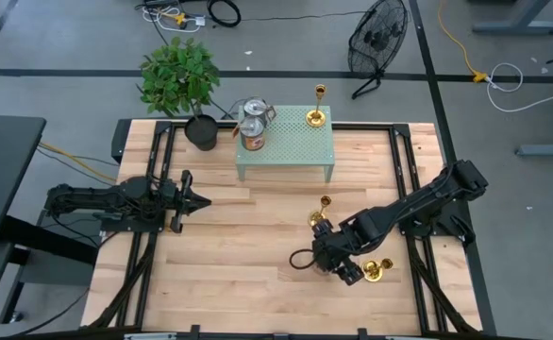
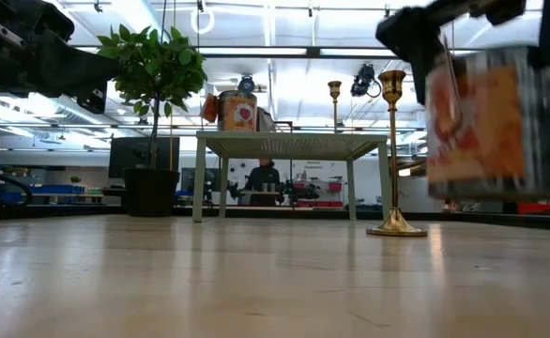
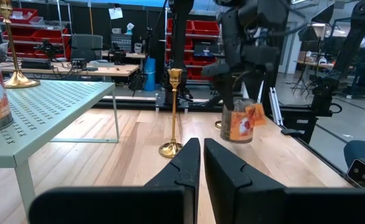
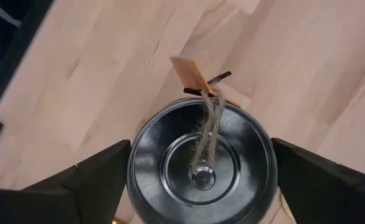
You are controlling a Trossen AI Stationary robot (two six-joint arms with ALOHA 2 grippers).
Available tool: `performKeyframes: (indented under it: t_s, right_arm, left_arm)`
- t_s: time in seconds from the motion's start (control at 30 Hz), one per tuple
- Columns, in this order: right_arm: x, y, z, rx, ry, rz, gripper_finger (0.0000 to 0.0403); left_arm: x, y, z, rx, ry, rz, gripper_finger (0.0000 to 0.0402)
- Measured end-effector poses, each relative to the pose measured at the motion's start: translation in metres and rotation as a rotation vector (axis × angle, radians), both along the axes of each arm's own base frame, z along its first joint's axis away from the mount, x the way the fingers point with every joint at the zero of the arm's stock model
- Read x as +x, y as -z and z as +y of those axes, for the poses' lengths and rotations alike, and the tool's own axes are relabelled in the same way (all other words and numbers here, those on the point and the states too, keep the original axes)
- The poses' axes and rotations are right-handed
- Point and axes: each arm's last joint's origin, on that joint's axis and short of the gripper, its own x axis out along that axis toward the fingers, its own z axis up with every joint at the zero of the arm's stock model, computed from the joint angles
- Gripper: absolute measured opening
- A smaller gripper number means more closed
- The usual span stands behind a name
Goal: Pick & Place candle stick holders
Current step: Put the silver scented candle on the shelf
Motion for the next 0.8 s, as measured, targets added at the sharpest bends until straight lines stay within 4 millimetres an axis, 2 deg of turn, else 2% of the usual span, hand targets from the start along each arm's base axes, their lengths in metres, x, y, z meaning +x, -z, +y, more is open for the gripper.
performKeyframes:
  t_s: [0.3,0.8]
  right_arm:
    - [0.013,-0.043,-0.014,0.039,0.102,-0.037,0.0362]
    - [0.023,-0.101,-0.073,0.047,0.281,-0.068,0.0362]
  left_arm:
    - [0.000,0.000,0.000,0.000,0.000,0.000,0.0030]
    - [0.000,0.000,0.000,0.000,0.000,0.000,0.0030]
